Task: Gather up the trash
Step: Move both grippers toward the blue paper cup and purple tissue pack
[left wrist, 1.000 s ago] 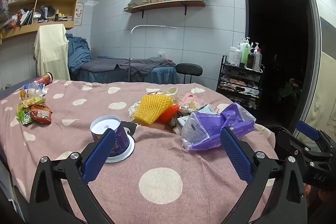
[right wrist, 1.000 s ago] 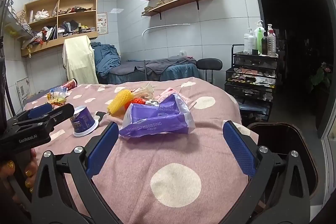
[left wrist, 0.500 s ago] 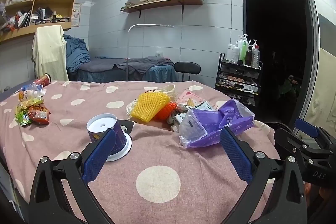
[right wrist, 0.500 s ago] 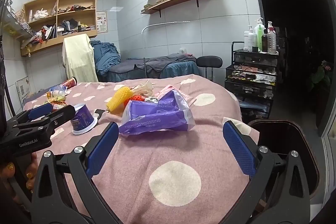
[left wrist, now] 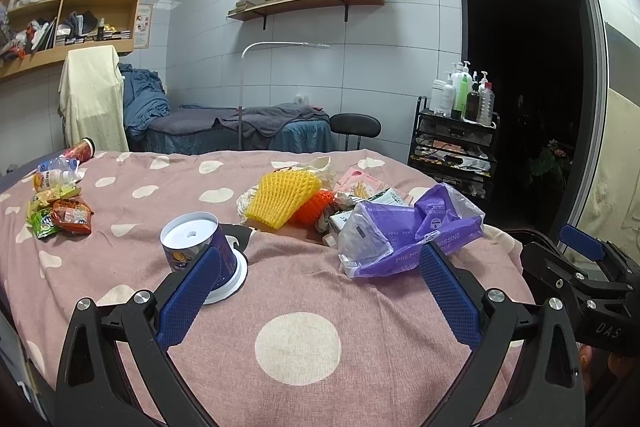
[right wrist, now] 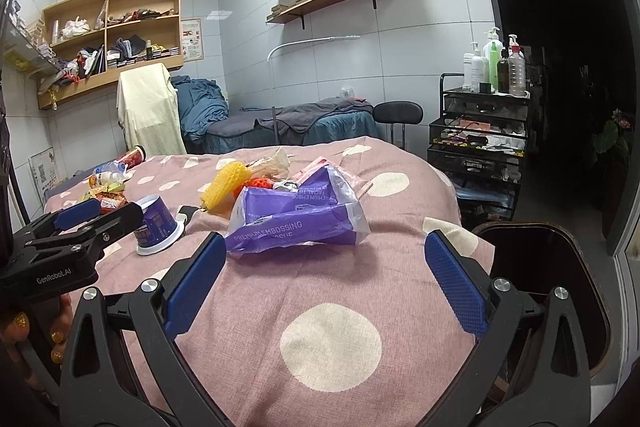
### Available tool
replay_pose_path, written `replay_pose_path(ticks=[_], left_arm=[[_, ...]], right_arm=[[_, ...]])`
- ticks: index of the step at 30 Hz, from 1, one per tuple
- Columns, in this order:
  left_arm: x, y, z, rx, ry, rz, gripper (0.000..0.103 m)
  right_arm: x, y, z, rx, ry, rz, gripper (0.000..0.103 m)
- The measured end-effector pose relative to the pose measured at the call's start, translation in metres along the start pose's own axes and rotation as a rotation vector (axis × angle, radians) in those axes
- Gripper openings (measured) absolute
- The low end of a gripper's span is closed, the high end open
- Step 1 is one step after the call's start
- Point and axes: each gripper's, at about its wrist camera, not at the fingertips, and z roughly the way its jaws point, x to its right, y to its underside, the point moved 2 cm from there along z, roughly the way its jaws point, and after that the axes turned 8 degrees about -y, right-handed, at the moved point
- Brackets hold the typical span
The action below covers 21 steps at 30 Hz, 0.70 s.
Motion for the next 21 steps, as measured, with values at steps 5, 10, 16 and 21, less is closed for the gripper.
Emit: replay_pose_path(ticks=[5,10,16,21], left_arm=[[0.0001,0.0010,0.0001,-0.001,0.002,-0.001,0.098],[0.0007,0.0016,0.0003,-0.002,0.001,-0.001,0.098],[0.0012,0.0033,0.0003,-0.004,0.001,-0.002,0.098],[0.0009,0.0043,0.0004,-0.010,0.005,-0.009,0.098]], right_arm=[[-0.0005,0.0002,0.0001,0.001,0.001,-0.002,0.098],[-0.0005,0.0002,-0.0001,0.001,0.000,-0.002,0.098],[-0.0004,0.0005,0.0019,-0.001,-0.003,0.000,0.098],[-0.0006,0.0007,0.0031,-0.004,-0.006,0.000,0.098]])
